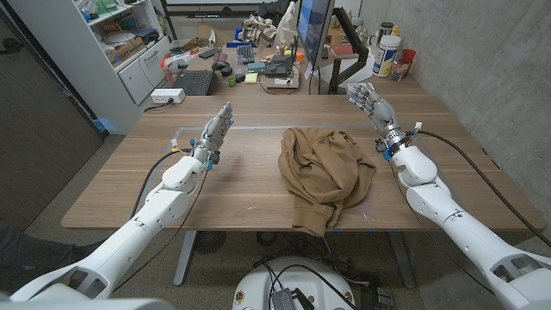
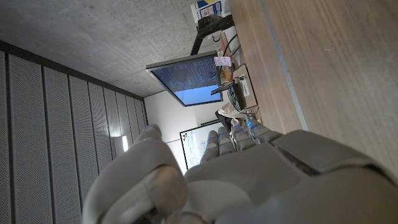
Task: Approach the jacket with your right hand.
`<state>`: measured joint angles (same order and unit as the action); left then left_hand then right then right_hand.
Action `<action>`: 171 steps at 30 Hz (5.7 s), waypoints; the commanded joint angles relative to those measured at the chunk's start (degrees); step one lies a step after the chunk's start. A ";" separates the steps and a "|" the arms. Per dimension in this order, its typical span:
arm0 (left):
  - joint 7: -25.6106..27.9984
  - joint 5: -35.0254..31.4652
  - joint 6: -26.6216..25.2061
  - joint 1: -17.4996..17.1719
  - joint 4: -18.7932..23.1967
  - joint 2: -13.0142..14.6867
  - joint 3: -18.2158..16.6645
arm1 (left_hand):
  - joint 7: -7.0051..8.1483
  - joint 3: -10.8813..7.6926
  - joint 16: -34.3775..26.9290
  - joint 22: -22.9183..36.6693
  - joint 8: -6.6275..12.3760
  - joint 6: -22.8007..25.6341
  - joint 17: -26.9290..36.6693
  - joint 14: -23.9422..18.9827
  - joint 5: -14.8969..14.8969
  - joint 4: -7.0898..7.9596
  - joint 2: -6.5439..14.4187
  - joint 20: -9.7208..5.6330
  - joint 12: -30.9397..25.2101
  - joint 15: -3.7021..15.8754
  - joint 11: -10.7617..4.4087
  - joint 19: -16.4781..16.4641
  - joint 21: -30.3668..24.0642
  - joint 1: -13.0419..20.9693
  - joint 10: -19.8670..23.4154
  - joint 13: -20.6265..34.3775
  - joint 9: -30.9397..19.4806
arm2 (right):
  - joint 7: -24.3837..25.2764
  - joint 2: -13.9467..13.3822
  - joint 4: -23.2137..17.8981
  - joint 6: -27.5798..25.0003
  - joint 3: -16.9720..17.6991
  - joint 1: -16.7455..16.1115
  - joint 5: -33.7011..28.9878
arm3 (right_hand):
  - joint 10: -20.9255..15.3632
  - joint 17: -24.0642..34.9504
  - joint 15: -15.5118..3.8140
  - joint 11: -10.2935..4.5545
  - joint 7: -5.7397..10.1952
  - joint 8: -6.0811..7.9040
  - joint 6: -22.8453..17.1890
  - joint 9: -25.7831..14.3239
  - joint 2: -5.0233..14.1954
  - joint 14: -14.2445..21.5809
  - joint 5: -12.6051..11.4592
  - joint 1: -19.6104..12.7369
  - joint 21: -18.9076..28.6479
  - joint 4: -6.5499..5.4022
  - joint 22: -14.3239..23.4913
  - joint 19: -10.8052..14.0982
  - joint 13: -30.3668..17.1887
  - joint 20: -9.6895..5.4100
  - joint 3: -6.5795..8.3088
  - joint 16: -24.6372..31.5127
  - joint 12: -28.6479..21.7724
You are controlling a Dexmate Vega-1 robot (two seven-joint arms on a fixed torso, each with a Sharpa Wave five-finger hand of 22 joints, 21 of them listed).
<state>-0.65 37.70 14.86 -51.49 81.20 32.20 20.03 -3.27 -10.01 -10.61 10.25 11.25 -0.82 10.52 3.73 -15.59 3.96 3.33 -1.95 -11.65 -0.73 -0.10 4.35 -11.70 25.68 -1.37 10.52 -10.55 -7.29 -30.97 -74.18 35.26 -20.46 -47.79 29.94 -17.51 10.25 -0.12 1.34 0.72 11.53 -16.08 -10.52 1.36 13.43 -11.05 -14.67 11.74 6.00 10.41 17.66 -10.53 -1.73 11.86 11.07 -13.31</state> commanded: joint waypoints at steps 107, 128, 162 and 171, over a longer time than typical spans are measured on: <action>-4.31 1.41 0.71 4.59 -7.38 -1.30 0.09 | 0.56 0.69 -0.21 0.18 0.06 0.58 0.19 0.16 0.20 -0.16 0.53 -0.22 0.05 0.07 -0.71 0.72 0.05 0.75 -0.14 0.33 -0.08 | 8.97 -2.09 -7.99 8.50 -1.57 1.98 -24.87 | -2.41 0.37 -0.46 -0.44 1.44 0.06 -1.60 -0.41 -1.15 1.82 -1.11 1.68 0.08 -0.44 0.08 1.57 -0.25 0.27 -1.64 -0.07 -0.10; -4.07 1.47 0.78 4.23 -7.14 -1.28 -0.02 | 0.54 0.83 -0.20 0.18 0.07 0.72 0.19 0.20 0.25 -0.17 0.61 -0.07 0.06 0.04 -0.85 0.80 0.06 0.80 -0.15 0.34 -0.08 | 13.19 -2.88 -9.75 8.05 -1.49 1.76 -32.61 | -2.56 0.39 -0.65 -0.65 1.66 0.02 -1.76 -0.41 -1.36 2.08 -1.33 2.28 0.05 -0.67 0.09 1.75 -0.25 0.20 -2.05 -0.06 -0.03; -4.53 1.30 1.01 4.66 -7.23 -1.16 0.03 | 0.59 1.07 -0.22 0.19 0.04 0.78 0.20 0.18 0.31 -0.19 0.73 0.17 0.06 0.11 -0.68 0.99 0.08 0.87 -0.15 0.34 -0.09 | 16.69 -3.89 -12.66 7.61 -1.89 1.52 -40.93 | -2.90 0.37 -1.17 -1.08 1.96 -0.07 -1.76 -0.43 -1.49 2.48 -1.75 2.81 0.01 -0.85 0.09 2.00 -0.26 0.13 -2.45 -0.06 0.02; -4.49 1.51 0.99 4.53 -7.24 -1.37 0.03 | 0.63 1.13 -0.22 0.19 0.01 0.73 0.20 0.20 0.32 -0.20 0.77 0.23 0.07 0.04 -0.83 0.99 0.07 0.90 -0.18 0.34 -0.09 | 17.70 -4.34 -12.96 6.74 -2.25 1.86 -43.43 | -2.98 0.35 -1.18 -1.12 2.11 -0.07 -1.80 -0.43 -1.53 2.51 -1.88 2.88 -0.03 -0.86 0.09 2.00 -0.26 0.10 -2.55 -0.10 0.04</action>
<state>-5.16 39.11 15.75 -46.90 73.97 31.03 20.02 -2.65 -9.00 -10.61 10.25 11.25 -0.20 10.52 3.73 -15.59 3.88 3.86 -1.83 -11.65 -0.73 -0.51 4.86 -11.70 26.20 -1.58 10.51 -10.52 9.21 -34.78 -86.66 42.84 -22.37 -46.33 -10.51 -20.08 10.53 -1.34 0.43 2.35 11.53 -17.71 -10.78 -0.40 15.48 -12.56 -12.28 11.74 5.12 10.42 19.09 -10.52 -1.54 9.58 11.07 -13.31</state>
